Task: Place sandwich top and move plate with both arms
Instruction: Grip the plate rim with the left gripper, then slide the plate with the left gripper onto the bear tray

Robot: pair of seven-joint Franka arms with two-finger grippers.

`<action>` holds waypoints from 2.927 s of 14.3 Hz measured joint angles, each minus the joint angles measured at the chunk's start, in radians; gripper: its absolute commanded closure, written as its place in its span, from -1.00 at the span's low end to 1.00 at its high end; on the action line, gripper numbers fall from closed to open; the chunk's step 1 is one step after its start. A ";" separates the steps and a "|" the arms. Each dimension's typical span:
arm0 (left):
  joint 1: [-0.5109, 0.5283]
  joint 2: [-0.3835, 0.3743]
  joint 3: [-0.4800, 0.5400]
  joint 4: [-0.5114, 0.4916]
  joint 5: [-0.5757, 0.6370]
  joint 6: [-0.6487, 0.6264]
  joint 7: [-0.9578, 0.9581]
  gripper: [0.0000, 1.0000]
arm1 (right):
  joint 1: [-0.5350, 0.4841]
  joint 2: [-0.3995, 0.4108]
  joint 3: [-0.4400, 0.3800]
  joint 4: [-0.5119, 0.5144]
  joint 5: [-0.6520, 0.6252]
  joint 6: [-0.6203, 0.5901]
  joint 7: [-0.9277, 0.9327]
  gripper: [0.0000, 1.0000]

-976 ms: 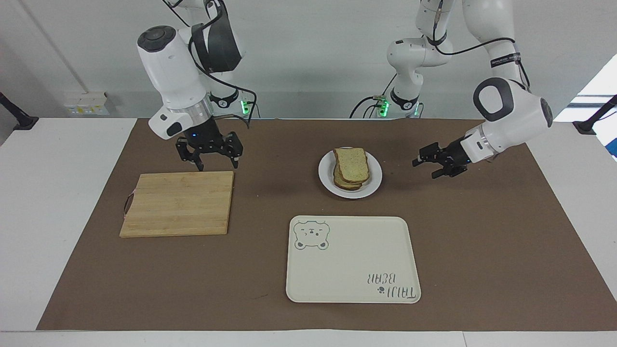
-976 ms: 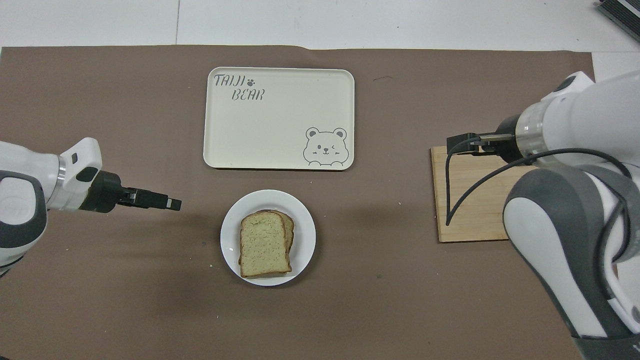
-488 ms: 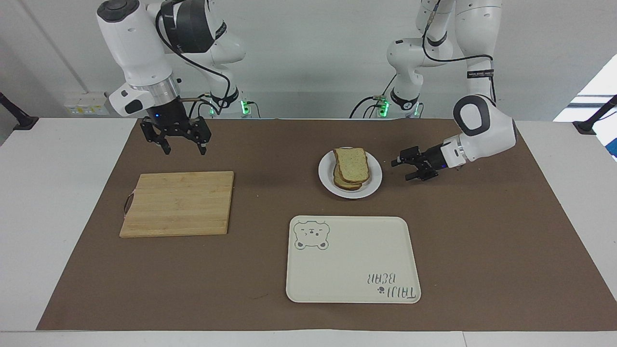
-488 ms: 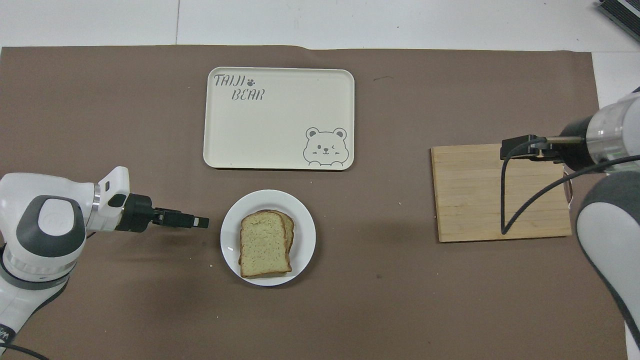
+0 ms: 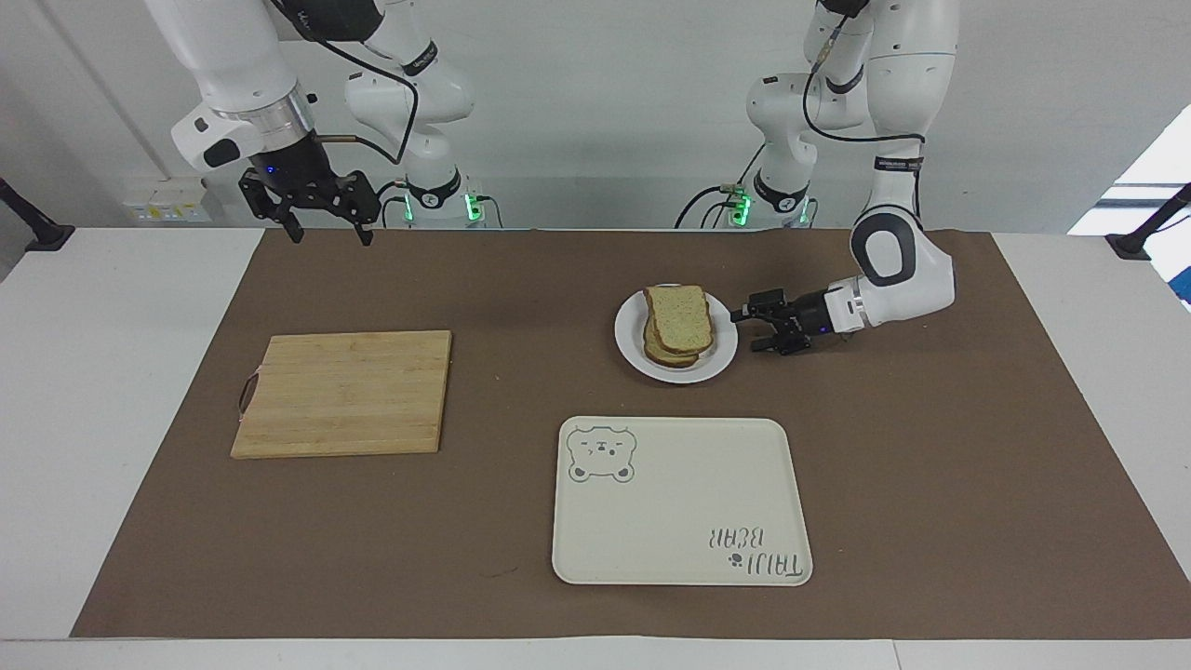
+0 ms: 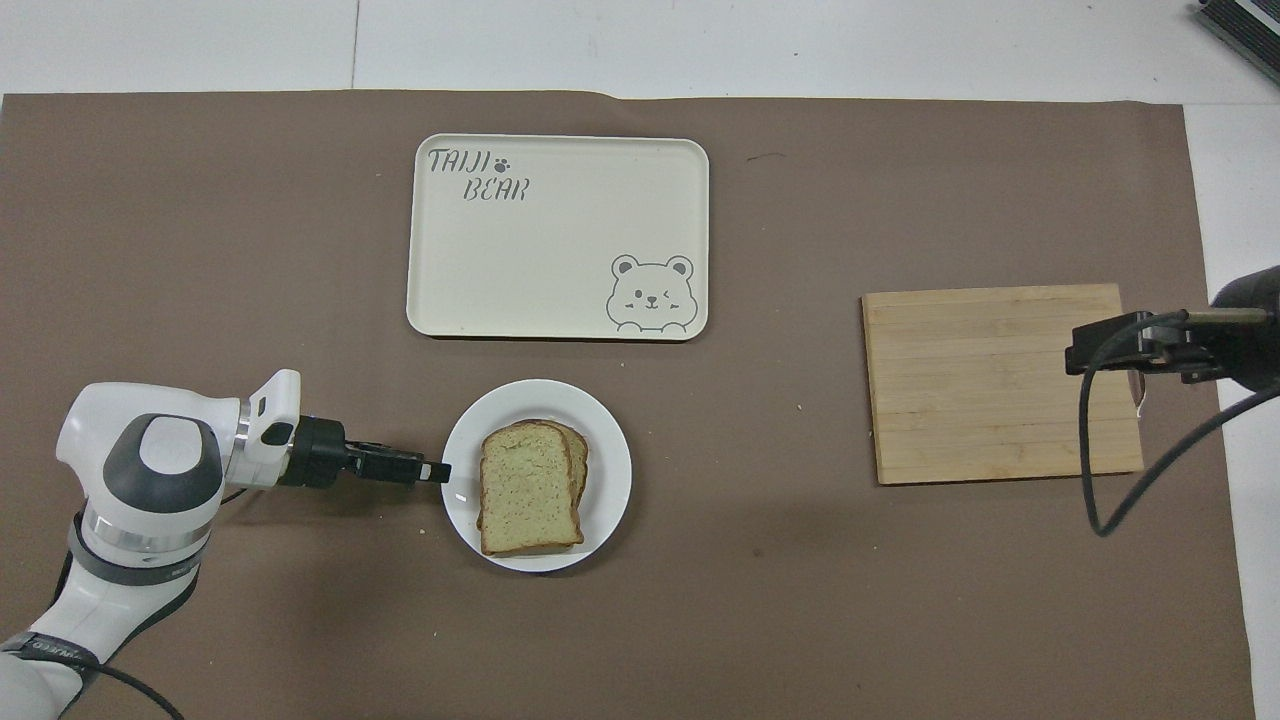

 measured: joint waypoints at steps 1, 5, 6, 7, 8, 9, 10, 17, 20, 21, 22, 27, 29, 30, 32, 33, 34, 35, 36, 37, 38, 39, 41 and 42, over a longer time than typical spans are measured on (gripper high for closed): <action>0.000 0.000 0.000 -0.002 -0.004 -0.002 0.000 -0.61 | -0.017 -0.002 -0.001 -0.002 0.000 -0.011 -0.002 -1.00; -0.008 0.000 -0.003 -0.020 -0.011 -0.018 0.002 0.63 | -0.108 -0.003 -0.008 -0.010 -0.001 -0.014 -0.090 -1.00; -0.013 0.000 -0.005 -0.027 -0.015 -0.021 0.003 0.95 | -0.126 -0.004 -0.008 -0.010 -0.001 -0.014 -0.102 -1.00; -0.022 -0.001 -0.006 -0.034 -0.026 -0.021 0.004 1.00 | -0.139 -0.004 -0.009 -0.010 -0.001 -0.014 -0.111 -1.00; -0.031 -0.001 -0.006 -0.041 -0.036 -0.021 0.005 1.00 | -0.146 -0.004 -0.009 -0.009 -0.001 -0.012 -0.113 -1.00; -0.036 -0.002 -0.006 -0.046 -0.043 -0.022 0.005 1.00 | -0.147 -0.003 -0.009 -0.006 -0.001 -0.011 -0.114 -1.00; -0.036 -0.003 -0.006 -0.048 -0.048 -0.026 0.005 1.00 | -0.147 -0.003 -0.008 0.000 -0.001 -0.009 -0.114 -1.00; -0.030 -0.008 0.010 -0.022 -0.087 -0.086 -0.065 1.00 | -0.140 -0.013 0.016 0.082 -0.001 -0.012 -0.217 -1.00; -0.005 0.004 0.015 0.044 -0.088 -0.135 -0.132 1.00 | -0.138 -0.016 0.016 0.078 -0.001 -0.013 -0.226 -1.00; 0.003 0.014 0.017 0.074 -0.088 -0.149 -0.150 1.00 | -0.138 -0.016 0.016 0.078 -0.002 -0.013 -0.227 -1.00; 0.008 0.026 0.018 0.105 -0.088 -0.158 -0.169 1.00 | -0.138 -0.016 0.016 0.078 -0.003 -0.013 -0.228 -1.00; 0.009 0.133 0.020 0.334 -0.088 -0.203 -0.314 1.00 | -0.105 -0.020 0.017 0.063 -0.045 -0.012 -0.233 -1.00; 0.009 0.193 0.018 0.447 -0.083 -0.206 -0.411 1.00 | -0.098 -0.031 0.017 0.048 -0.046 -0.009 -0.233 -1.00; 0.009 0.226 0.014 0.510 -0.080 -0.206 -0.456 1.00 | -0.098 -0.034 0.016 0.046 -0.046 -0.009 -0.233 -1.00; 0.009 0.299 0.000 0.630 -0.077 -0.210 -0.505 1.00 | -0.099 -0.036 0.015 0.045 -0.046 -0.009 -0.233 -1.00; 0.009 0.342 -0.010 0.689 -0.076 -0.211 -0.513 1.00 | -0.101 -0.036 0.014 0.045 -0.046 -0.009 -0.233 -1.00; 0.008 0.383 -0.018 0.739 -0.074 -0.211 -0.514 1.00 | -0.102 -0.036 0.011 0.045 -0.046 -0.009 -0.233 -1.00; 0.007 0.426 -0.023 0.789 -0.069 -0.210 -0.515 1.00 | -0.103 -0.036 0.009 0.045 -0.046 -0.008 -0.233 -1.00; 0.005 0.463 -0.027 0.829 -0.067 -0.210 -0.516 1.00 | -0.103 -0.036 0.008 0.044 -0.046 -0.008 -0.233 -1.00; 0.004 0.493 -0.029 0.866 -0.066 -0.209 -0.523 1.00 | -0.103 -0.036 0.009 0.044 -0.046 -0.008 -0.232 -1.00; 0.002 0.515 -0.030 0.894 -0.065 -0.208 -0.534 1.00 | -0.103 -0.036 0.009 0.046 -0.046 -0.007 -0.231 -1.00; 0.001 0.528 -0.030 0.912 -0.064 -0.208 -0.541 1.00 | -0.103 -0.036 0.010 0.046 -0.046 -0.007 -0.229 -1.00; 0.000 0.533 -0.030 0.925 -0.055 -0.208 -0.550 1.00 | -0.103 -0.036 0.010 0.046 -0.046 -0.005 -0.227 -1.00; 0.000 0.533 -0.030 0.928 -0.044 -0.208 -0.553 1.00 | -0.103 -0.036 0.010 0.046 -0.046 -0.002 -0.227 -1.00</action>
